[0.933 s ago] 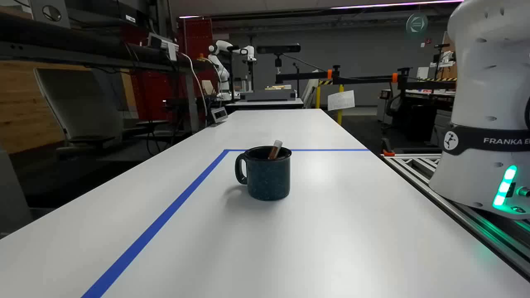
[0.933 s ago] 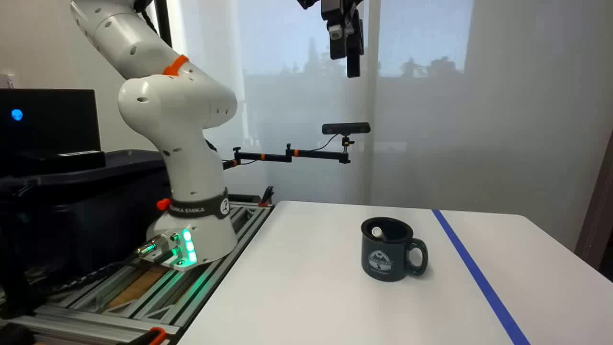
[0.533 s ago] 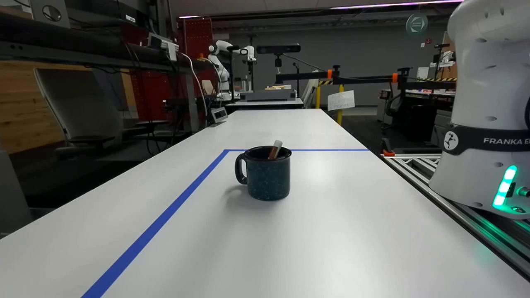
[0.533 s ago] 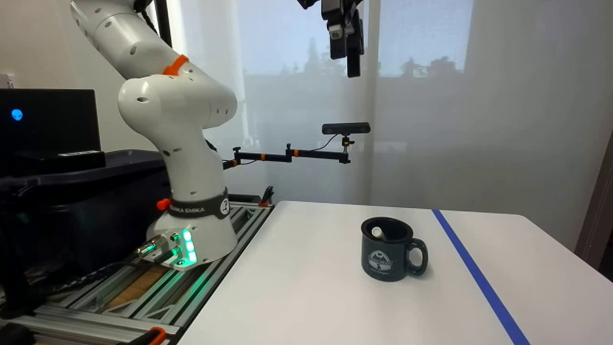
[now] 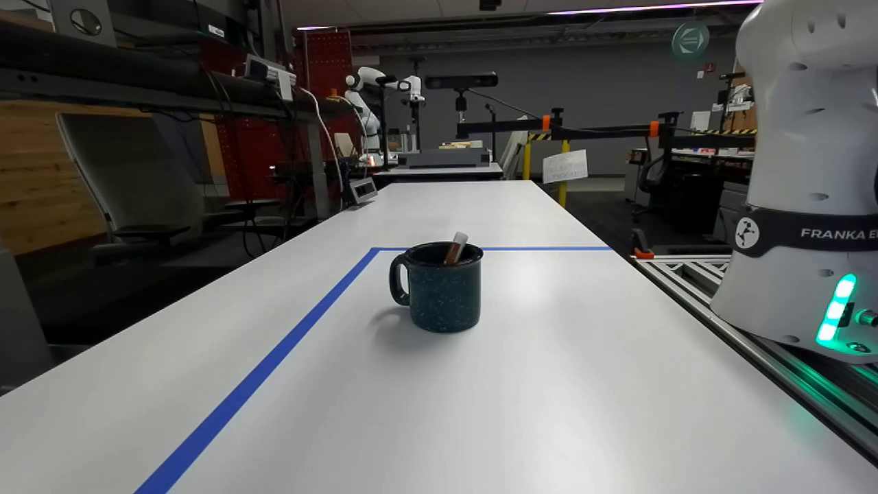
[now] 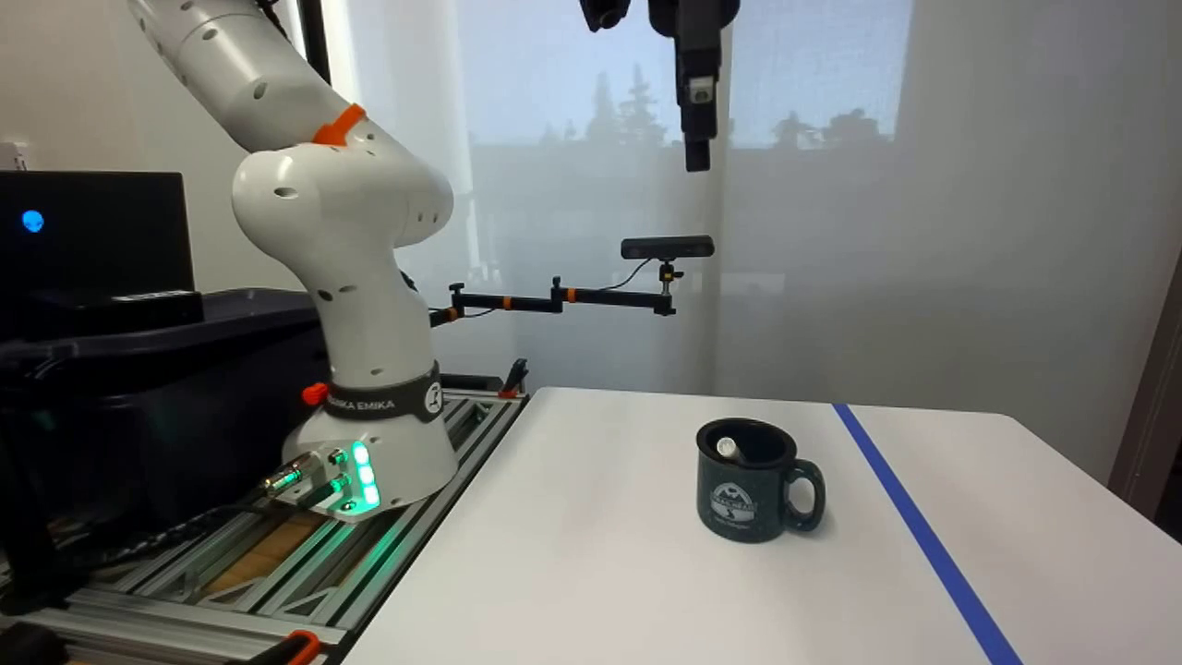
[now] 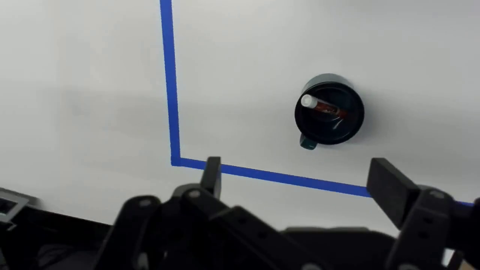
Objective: Put the sharpie on the table
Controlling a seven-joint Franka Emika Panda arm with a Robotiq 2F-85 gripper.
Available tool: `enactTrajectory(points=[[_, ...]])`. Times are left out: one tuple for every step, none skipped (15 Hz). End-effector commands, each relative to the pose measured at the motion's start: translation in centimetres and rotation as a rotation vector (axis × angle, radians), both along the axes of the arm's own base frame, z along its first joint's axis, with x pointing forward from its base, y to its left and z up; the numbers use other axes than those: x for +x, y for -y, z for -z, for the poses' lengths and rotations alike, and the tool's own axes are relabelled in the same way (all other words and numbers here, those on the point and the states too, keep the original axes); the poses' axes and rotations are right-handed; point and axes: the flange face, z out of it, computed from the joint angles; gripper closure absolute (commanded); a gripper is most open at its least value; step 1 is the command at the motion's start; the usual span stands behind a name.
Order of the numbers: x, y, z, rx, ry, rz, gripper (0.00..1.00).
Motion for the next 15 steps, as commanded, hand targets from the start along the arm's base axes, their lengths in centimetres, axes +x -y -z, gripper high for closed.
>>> enactTrajectory(points=[[2.6, 0.2, 2.2, -0.013, -0.035, -0.196, 0.00], [3.2, 0.2, 3.0, -0.013, -0.051, -0.246, 0.00], [3.8, 0.3, 3.8, -0.017, -0.063, -0.291, 0.00], [4.3, 0.3, 4.5, -0.009, -0.078, -0.339, 0.00], [4.7, 0.3, 5.1, -0.015, -0.093, -0.371, 0.00], [5.2, 0.3, 5.8, -0.013, -0.112, -0.415, 0.00], [5.6, 0.3, 6.5, -0.019, -0.130, -0.457, 0.00], [6.0, 0.2, 7.2, -0.020, -0.155, -0.497, 0.00], [6.2, 0.0, 7.9, -0.024, -0.180, -0.529, 0.00], [6.4, -0.1, 8.6, -0.023, -0.202, -0.557, 0.00], [6.5, -0.3, 9.1, -0.022, -0.223, -0.584, 0.00], [6.6, -0.5, 9.8, -0.025, -0.242, -0.612, 0.00], [6.6, -0.7, 10.3, -0.026, -0.260, -0.634, 0.00], [6.6, -0.9, 10.8, -0.028, -0.274, -0.659, 0.00], [6.6, -1.1, 11.4, -0.029, -0.289, -0.680, 0.00]])
